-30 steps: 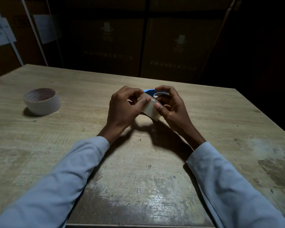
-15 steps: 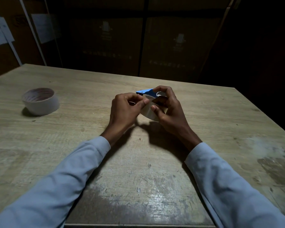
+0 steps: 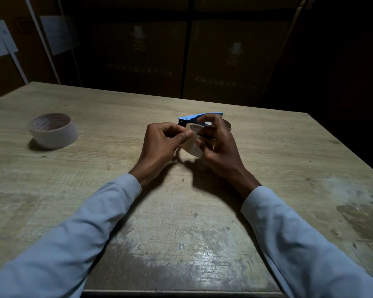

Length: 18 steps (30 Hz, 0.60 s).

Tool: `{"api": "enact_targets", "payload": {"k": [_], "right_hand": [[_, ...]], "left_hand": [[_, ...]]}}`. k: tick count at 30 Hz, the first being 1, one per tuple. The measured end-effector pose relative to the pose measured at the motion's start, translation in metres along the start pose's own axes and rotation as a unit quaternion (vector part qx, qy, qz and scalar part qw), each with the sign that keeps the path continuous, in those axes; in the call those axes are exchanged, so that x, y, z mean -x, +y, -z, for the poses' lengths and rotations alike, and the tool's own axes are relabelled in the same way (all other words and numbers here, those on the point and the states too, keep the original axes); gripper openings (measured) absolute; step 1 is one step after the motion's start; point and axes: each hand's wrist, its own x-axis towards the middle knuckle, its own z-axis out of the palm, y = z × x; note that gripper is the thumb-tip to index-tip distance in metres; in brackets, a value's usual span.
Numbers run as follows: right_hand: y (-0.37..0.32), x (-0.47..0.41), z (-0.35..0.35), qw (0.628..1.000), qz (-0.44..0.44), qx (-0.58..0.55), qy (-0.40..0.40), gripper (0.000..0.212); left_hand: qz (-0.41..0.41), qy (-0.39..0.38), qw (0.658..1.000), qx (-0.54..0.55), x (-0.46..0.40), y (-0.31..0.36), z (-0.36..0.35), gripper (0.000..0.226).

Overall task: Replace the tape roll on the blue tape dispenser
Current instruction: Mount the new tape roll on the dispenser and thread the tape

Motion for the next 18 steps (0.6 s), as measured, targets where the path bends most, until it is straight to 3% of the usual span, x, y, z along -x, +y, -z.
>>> {"api": "enact_targets", "payload": {"k": [8,14,18], "right_hand": [[-0.001,0.002,-0.001,1.0,-0.001,-0.011,0.006,0.043],[0.001,0.0,0.003,1.0,0.001,-0.023,0.018,0.037],[0.0,-0.006,0.009,0.998,0.006,-0.048,0.03,0.036]], "left_hand": [[-0.009,-0.019,1.0,-0.001,0.004,-0.001,-0.002,0.014],[-0.012,-0.009,1.0,0.025,0.01,0.003,-0.017,0.003],[-0.025,0.013,0.998,0.047,0.001,0.004,-0.014,0.028]]}}
